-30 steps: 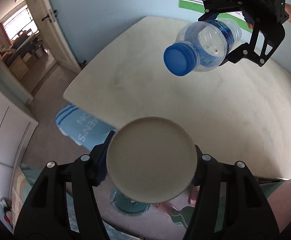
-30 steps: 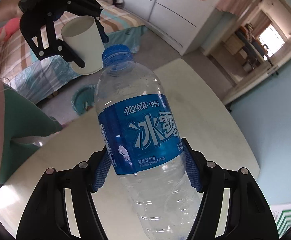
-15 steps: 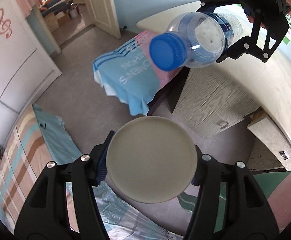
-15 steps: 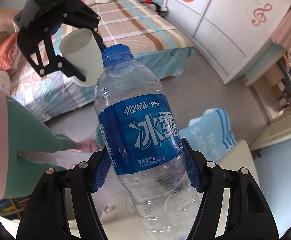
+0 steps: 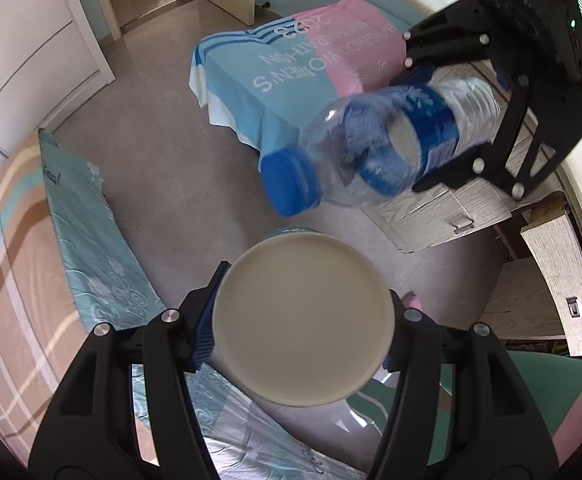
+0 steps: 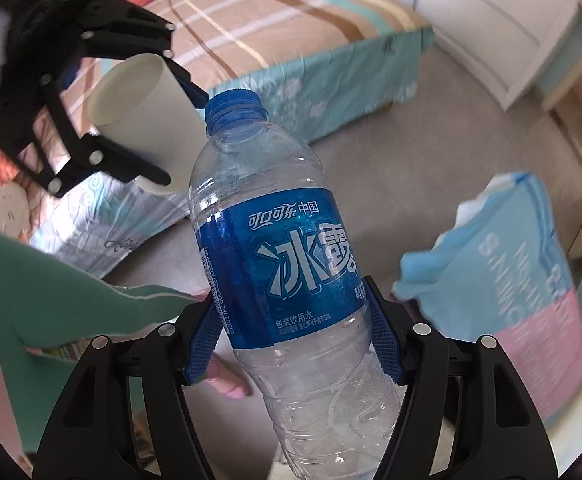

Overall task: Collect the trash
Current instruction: 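Carry the paper cup and blue-labelled bottle with both tools over the wastebasket, then open both tools to drop the cup and bottle into the wastebasket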

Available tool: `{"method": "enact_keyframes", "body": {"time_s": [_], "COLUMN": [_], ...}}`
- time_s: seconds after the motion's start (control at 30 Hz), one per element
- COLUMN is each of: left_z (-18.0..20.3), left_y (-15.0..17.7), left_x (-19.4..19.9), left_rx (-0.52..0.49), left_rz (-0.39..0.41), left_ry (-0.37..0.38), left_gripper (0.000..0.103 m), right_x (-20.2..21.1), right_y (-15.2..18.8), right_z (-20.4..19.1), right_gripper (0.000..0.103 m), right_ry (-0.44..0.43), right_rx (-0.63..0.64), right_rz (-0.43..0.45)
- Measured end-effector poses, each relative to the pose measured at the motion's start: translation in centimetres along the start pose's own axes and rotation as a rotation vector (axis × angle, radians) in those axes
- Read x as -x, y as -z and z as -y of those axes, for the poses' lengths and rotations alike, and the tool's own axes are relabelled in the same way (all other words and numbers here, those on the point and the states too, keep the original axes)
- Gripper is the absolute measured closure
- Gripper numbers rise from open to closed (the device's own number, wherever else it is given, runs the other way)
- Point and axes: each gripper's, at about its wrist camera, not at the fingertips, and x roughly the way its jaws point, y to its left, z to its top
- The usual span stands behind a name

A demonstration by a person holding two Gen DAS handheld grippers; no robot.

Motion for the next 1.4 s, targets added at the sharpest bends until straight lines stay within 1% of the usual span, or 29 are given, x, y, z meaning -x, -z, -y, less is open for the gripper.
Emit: {"method": "enact_keyframes", "body": {"time_s": [0.17, 0.33, 0.43, 0.5, 0.57, 0.63, 0.73, 0.83, 0.87, 0.9, 0.93, 0.97, 1.0, 1.03, 1.17, 1.2, 1.27, 1.4], "left_z": [-1.1, -2.1, -2.8, -3.0, -3.2, -3.5, -3.7, -3.4, -3.4, -3.4, -3.4, -3.2, -3.1, -3.0, -2.5, -2.5, -2.5, -2.2], "left_y": [1.1, 1.9, 2.4, 2.6, 3.0, 3.2, 3.5, 4.1, 4.3, 4.4, 4.3, 4.3, 4.3, 4.4, 4.3, 4.2, 4.1, 3.9], "left_x": [-5.0, -10.9, -14.7, -16.7, -18.7, -19.8, -21.6, -23.7, -24.3, -24.6, -24.8, -24.8, -24.9, -24.8, -24.2, -24.1, -23.7, -23.3], "left_rx": [0.055, 0.097, 0.136, 0.15, 0.156, 0.172, 0.179, 0.177, 0.189, 0.195, 0.187, 0.169, 0.163, 0.16, 0.131, 0.133, 0.134, 0.119], "left_rz": [-0.036, -0.08, -0.114, -0.134, -0.148, -0.145, -0.166, -0.206, -0.223, -0.23, -0.228, -0.228, -0.23, -0.236, -0.243, -0.239, -0.228, -0.229], "left_ry": [0.044, 0.062, 0.081, 0.081, 0.105, 0.142, 0.151, 0.147, 0.175, 0.194, 0.179, 0.169, 0.172, 0.171, 0.169, 0.171, 0.17, 0.157], "left_gripper": [0.046, 0.046, 0.046, 0.046, 0.045, 0.045, 0.045, 0.044, 0.044, 0.044, 0.044, 0.038, 0.032, 0.03, 0.03, 0.026, 0.023, 0.022], "right_x": [-5.5, -11.3, -14.6, -16.8, -18.9, -20.3, -22.4, -24.2, -24.6, -24.8, -24.9, -24.6, -24.5, -24.1, -22.6, -22.1, -21.5, -19.8], "right_y": [0.7, 2.2, 3.2, 4.2, 5.0, 5.4, 5.9, 6.6, 6.7, 6.9, 7.1, 7.2, 7.5, 7.7, 8.0, 8.1, 8.2, 8.4], "right_z": [-0.2, 1.2, 2.2, 2.9, 3.5, 4.1, 4.5, 4.8, 5.0, 5.1, 5.2, 5.3, 5.3, 5.4, 5.7, 5.8, 6.1, 6.2], "right_gripper": [0.037, 0.037, 0.037, 0.037, 0.037, 0.036, 0.036, 0.033, 0.031, 0.027, 0.025, 0.022, 0.021, 0.021, 0.021, 0.021, 0.021, 0.021], "right_ry": [-0.034, -0.084, -0.1, -0.114, -0.128, -0.137, -0.147, -0.154, -0.157, -0.157, -0.145, -0.141, -0.138, -0.136, -0.118, -0.119, -0.113, -0.109], "right_rx": [-0.1, -0.267, -0.355, -0.423, -0.476, -0.505, -0.527, -0.565, -0.577, -0.593, -0.6, -0.608, -0.617, -0.628, -0.631, -0.634, -0.643, -0.657], "right_rz": [-0.053, -0.095, -0.11, -0.123, -0.127, -0.123, -0.119, -0.124, -0.128, -0.123, -0.114, -0.1, -0.092, -0.086, -0.057, -0.049, -0.042, -0.006]}}
